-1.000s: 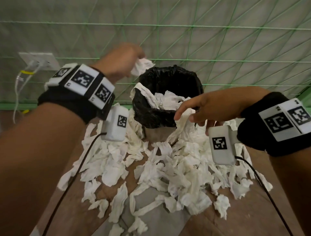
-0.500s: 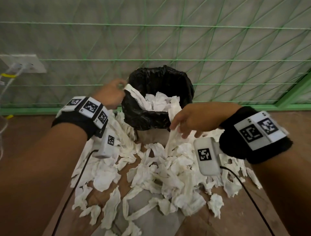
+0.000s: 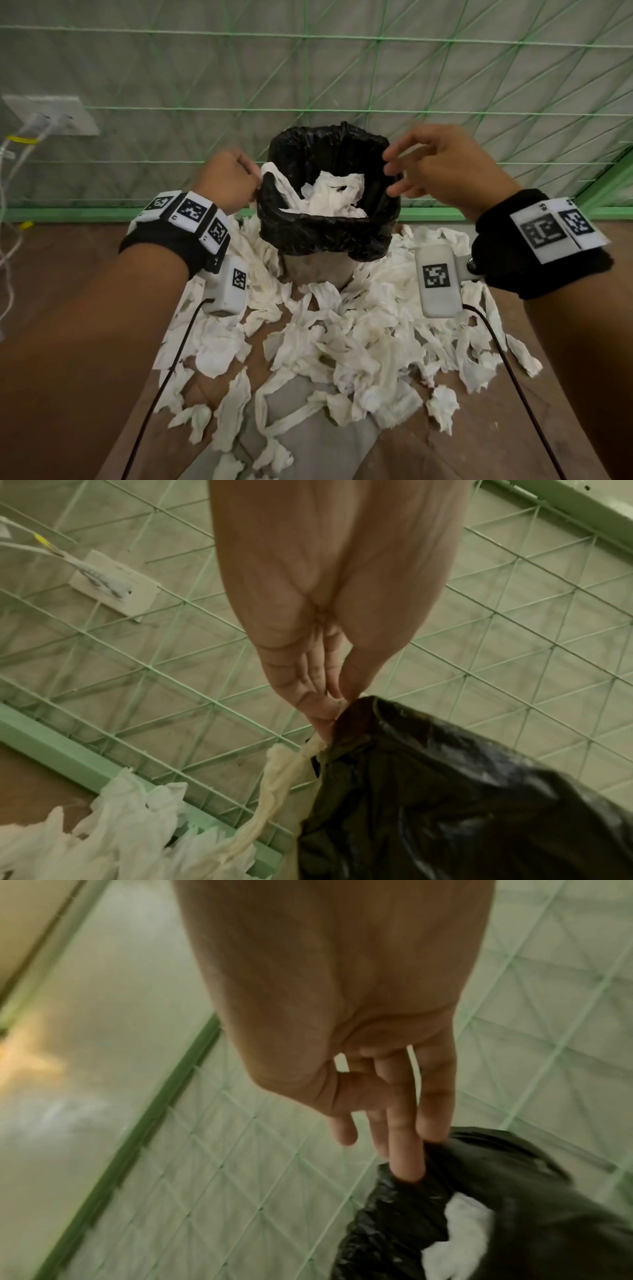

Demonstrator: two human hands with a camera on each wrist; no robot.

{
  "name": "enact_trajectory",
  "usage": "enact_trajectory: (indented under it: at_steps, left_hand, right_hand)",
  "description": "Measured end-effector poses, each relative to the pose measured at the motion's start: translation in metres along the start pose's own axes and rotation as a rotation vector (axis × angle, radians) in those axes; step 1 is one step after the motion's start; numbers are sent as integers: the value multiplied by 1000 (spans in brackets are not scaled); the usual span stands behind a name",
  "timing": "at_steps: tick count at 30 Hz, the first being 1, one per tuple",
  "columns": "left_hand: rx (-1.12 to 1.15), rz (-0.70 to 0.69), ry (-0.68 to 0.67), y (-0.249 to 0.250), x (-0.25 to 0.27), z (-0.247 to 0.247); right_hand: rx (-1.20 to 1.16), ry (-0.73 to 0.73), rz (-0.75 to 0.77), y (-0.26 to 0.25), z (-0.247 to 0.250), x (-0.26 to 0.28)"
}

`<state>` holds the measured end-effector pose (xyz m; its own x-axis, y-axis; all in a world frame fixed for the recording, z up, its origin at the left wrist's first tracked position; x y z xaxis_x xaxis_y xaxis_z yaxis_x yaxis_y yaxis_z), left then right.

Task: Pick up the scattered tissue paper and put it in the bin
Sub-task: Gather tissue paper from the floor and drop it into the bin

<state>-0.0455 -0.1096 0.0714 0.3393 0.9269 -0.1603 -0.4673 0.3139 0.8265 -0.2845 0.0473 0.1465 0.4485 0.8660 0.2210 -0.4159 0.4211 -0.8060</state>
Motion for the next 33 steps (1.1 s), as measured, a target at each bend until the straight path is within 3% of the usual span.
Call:
enact_trajectory:
  at_steps: [4,8,10,12,14,16,18,20,22,23,25,29,31,33]
  left_hand:
    - [-66,-21,28,-2,0,1]
    - [-193,-128,131,19,-1,11]
    - [-133,-236,171,40,0,14]
    - [-34,-303,119,60,4,10]
    - [29,-333,-57,74,12,-5]
    - [-78,-426,-144,83,23,-17]
    - [-181,-531,8,82,31,-10]
    - [-192,-533,230,59,37,8]
    - [-170,-366,360,12,41,23]
    - [-191,-259,357,-16,45,27]
    - [-321,-81,207,-72,56,24]
    - [-570,137,-297,-149,99,-10]
    - [-584,186,-420,-167,116,-29]
    - [-592,135,-460,-175,118,-44]
  right_hand:
    - [35,27,-262,75,11,-23]
    - [433,-234,-562,167,-9,-18]
    - [532,-250,-639,205,-18,-11]
    - [602,-195,-613,229,-27,-8]
    - [674,-124,-565,244,-36,-6]
    - [728,-150,-540,254,-50,-2]
    - [760,-174,-467,262,-64,-3]
    - [740,-115,-384,258,-68,-9]
    - [692,-62,-351,250,-63,-14]
    - [670,-40,-342,243,-59,-15]
    - [624,18,-308,225,-47,-19]
    - [492,124,-245,183,-19,-24]
    - [404,184,-196,164,-3,-24]
    - [272,214,-168,144,11,-25]
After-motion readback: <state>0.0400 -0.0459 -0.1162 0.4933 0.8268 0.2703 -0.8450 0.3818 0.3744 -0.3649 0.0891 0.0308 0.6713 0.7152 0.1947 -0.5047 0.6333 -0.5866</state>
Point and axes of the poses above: each hand's wrist, its own x-axis away from the middle knuckle, its own z-axis out of the back of the hand, y = z × x, the point moved 5 cm from there along -x, towards the middle knuckle, and after that the axes turned 13 degrees about -z, right-handed, at the moved point
